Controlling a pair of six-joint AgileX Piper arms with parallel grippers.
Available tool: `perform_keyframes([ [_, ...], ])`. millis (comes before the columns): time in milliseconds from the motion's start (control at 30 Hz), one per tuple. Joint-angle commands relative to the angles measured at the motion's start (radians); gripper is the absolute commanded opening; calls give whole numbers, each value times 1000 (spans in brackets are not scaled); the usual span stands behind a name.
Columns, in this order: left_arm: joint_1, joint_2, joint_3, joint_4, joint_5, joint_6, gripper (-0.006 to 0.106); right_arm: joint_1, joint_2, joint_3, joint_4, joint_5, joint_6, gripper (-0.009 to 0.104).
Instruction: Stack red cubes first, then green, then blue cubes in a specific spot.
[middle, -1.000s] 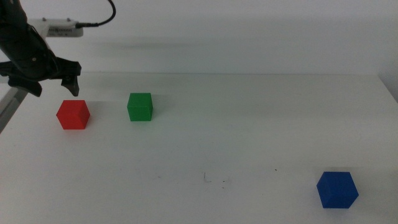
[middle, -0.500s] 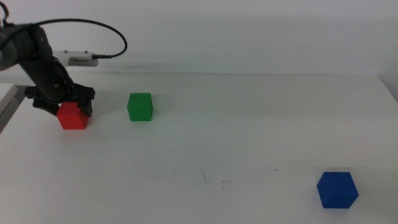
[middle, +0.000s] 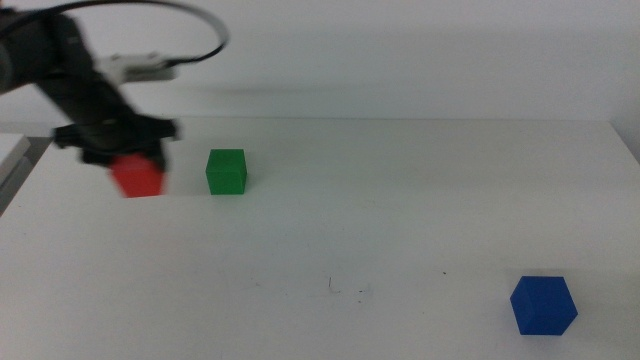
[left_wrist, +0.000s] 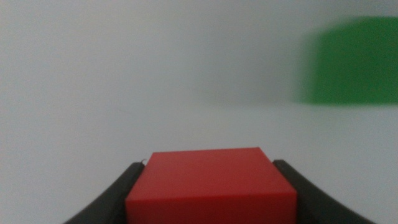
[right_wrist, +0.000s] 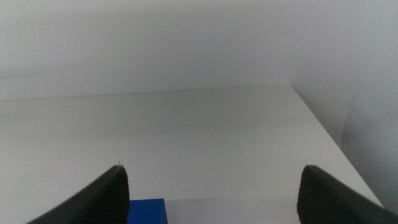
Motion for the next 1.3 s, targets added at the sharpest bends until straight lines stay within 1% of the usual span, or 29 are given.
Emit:
perform_keyframes([
  [0, -133, -145, 130, 31, -49, -234, 2, 4, -4, 4, -6, -11, -13, 84],
  [67, -280, -191, 185, 99, -54, -479, 2, 4, -4, 4, -6, -11, -13, 84],
  [100, -353, -197, 190, 135, -51, -556, 2, 4, -4, 4, -6, -11, -13, 84],
  [133, -420, -194, 185, 161, -51, -600, 2, 4, -4, 4, -6, -11, -13, 84],
  [233, -563, -154, 149, 213, -74, -712, 2, 4, -4, 4, -6, -11, -13, 84],
  [300, -620, -101, 99, 238, -48, -760, 2, 4, -4, 4, -6, -11, -13, 84],
  [367, -659, -48, 47, 242, -18, -767, 2, 4, -4, 4, -6, -11, -13, 84],
  [500, -698, 49, -45, 251, 17, -767, 2, 4, -4, 4, -6, -11, -13, 84],
  [600, -701, 103, -80, 222, 25, -763, 2, 4, -4, 4, -6, -11, -13, 84],
  [733, -701, 149, -82, 197, -18, -736, 2, 4, -4, 4, -6, -11, -13, 84],
  [900, -701, 184, -82, 197, -25, -736, 2, 4, -4, 4, -6, -11, -13, 84],
  [1000, -701, 196, -82, 201, -25, -736, 5, 4, -4, 4, -6, -11, -13, 84],
  [1067, -701, 200, -82, 201, -15, -733, 9, 4, -4, 4, -6, -11, -13, 84],
  [1133, -701, 202, -82, 192, -11, -730, 16, 4, -4, 4, -6, -11, -13, 84],
  [1200, -701, 202, -82, 185, -11, -714, 27, 4, -4, 4, -6, -11, -13, 84],
  [1267, -701, 202, -82, 173, -10, -703, 42, 4, -4, 4, -6, -11, -13, 84],
])
